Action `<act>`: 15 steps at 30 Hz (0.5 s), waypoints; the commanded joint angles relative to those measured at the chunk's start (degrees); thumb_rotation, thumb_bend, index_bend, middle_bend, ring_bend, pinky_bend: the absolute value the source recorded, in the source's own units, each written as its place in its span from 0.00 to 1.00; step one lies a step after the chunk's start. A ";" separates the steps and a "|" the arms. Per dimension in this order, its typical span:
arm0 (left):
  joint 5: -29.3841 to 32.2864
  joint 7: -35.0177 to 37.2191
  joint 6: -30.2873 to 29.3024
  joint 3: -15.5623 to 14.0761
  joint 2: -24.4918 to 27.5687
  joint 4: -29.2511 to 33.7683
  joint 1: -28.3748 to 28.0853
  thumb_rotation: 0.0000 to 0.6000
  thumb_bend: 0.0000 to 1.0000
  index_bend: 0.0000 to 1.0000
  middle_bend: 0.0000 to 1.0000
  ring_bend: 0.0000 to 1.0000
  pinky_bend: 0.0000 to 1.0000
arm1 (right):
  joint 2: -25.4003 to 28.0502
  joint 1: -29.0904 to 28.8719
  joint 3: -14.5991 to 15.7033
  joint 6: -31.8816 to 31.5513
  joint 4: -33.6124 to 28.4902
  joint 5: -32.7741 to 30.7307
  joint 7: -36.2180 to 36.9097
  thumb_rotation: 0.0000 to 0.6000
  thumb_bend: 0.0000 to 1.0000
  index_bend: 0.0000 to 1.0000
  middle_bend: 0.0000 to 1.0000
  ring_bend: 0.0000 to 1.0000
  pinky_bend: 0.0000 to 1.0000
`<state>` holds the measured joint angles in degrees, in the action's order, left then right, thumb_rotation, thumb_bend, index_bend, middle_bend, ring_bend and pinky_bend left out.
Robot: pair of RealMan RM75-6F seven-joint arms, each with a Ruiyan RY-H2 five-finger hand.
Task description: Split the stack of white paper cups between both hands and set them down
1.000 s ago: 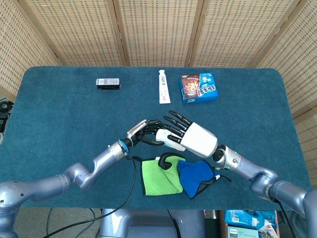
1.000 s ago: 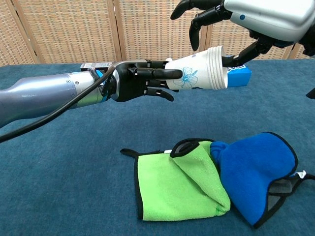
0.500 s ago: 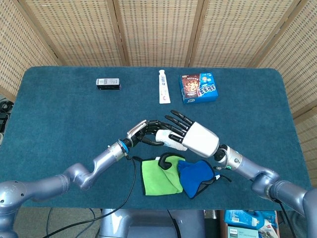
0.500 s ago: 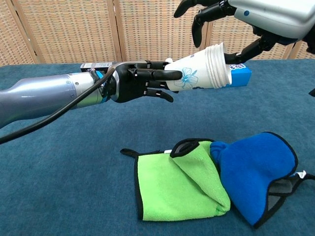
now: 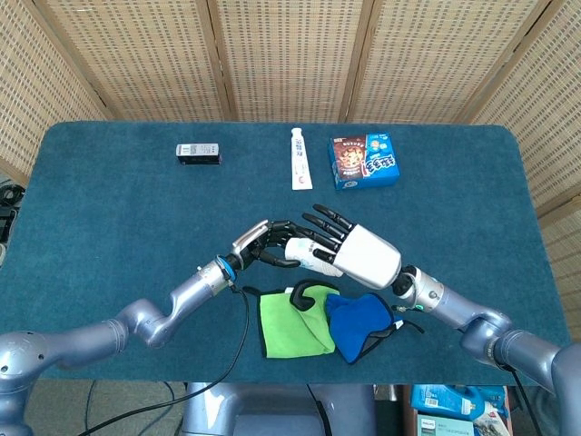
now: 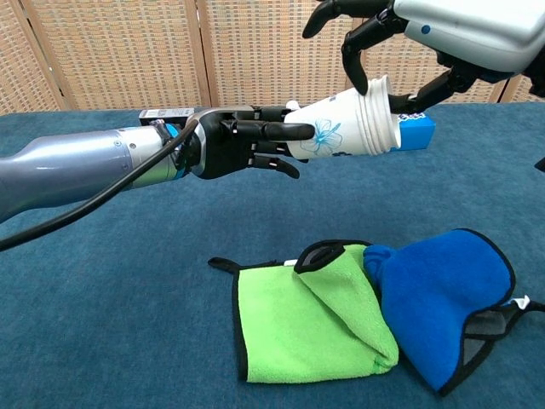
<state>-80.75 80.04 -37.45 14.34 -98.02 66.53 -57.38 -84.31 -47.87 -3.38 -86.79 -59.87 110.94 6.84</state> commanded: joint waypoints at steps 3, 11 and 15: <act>-0.04 0.00 -0.05 -0.18 0.16 -0.28 0.14 1.00 0.11 0.52 0.51 0.44 0.45 | 0.09 0.22 0.20 -0.68 0.44 -0.09 -0.13 1.00 0.61 0.68 0.30 0.15 0.19; -0.05 1.34 -0.82 -0.89 2.36 -1.41 1.81 1.00 0.11 0.52 0.51 0.44 0.45 | 1.90 1.86 1.09 -3.55 1.02 0.20 -0.10 1.00 0.61 0.68 0.30 0.15 0.20; -0.60 2.44 -1.91 -1.79 4.92 -1.97 3.55 1.00 0.11 0.52 0.51 0.44 0.45 | 3.59 3.35 2.12 -5.40 1.37 0.88 -0.85 1.00 0.61 0.68 0.30 0.15 0.20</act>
<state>-81.02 82.04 -38.92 12.94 -93.84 64.72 -54.41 -81.13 -44.91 -1.59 -91.79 -58.62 111.57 6.26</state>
